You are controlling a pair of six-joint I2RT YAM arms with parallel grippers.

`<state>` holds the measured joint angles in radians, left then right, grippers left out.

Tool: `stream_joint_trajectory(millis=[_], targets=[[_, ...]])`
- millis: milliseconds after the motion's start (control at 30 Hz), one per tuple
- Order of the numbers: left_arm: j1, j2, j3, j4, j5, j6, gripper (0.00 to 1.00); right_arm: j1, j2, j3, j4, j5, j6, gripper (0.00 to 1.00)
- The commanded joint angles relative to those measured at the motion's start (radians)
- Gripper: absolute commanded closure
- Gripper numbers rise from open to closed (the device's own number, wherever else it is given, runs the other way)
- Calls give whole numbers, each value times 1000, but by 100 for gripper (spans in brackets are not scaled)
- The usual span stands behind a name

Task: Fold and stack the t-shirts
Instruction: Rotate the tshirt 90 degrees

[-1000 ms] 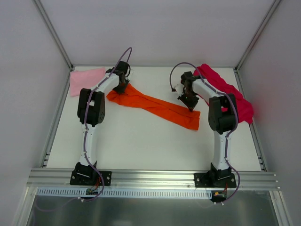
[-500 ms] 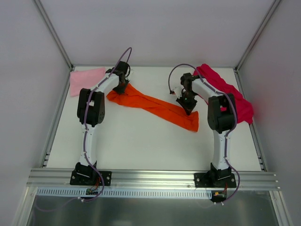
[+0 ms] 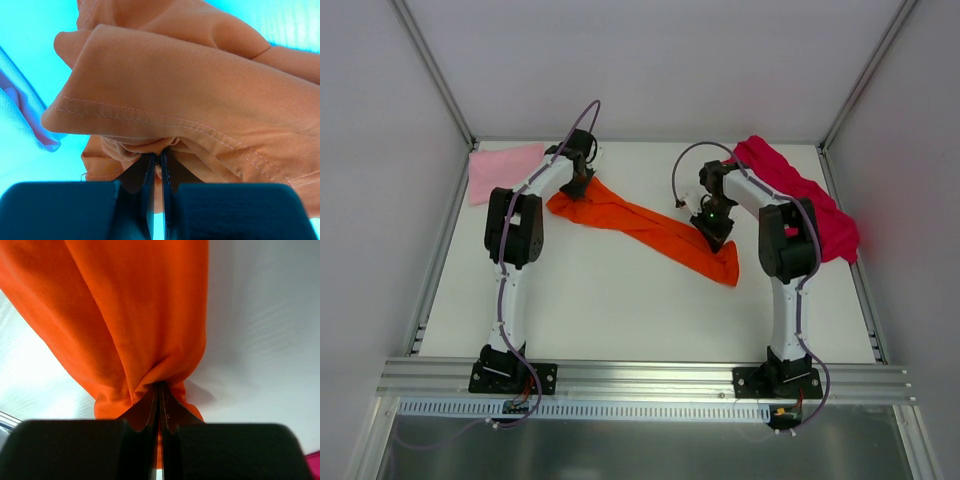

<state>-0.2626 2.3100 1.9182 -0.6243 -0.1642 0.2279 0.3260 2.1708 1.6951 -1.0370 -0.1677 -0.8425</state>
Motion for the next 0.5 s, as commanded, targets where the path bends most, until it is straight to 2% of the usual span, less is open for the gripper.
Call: stream_joint_trajectory(millis=[0, 367, 467], targets=[[-7, 34, 38, -28, 37, 2, 100, 34, -12, -26, -41, -36, -9, 99], [-9, 89, 130, -72, 45, 1, 100, 130, -46, -86, -49, -82, -1, 99], [-13, 97, 148, -86, 57, -1, 100, 194, -74, -124, -51, -88, -12, 99]])
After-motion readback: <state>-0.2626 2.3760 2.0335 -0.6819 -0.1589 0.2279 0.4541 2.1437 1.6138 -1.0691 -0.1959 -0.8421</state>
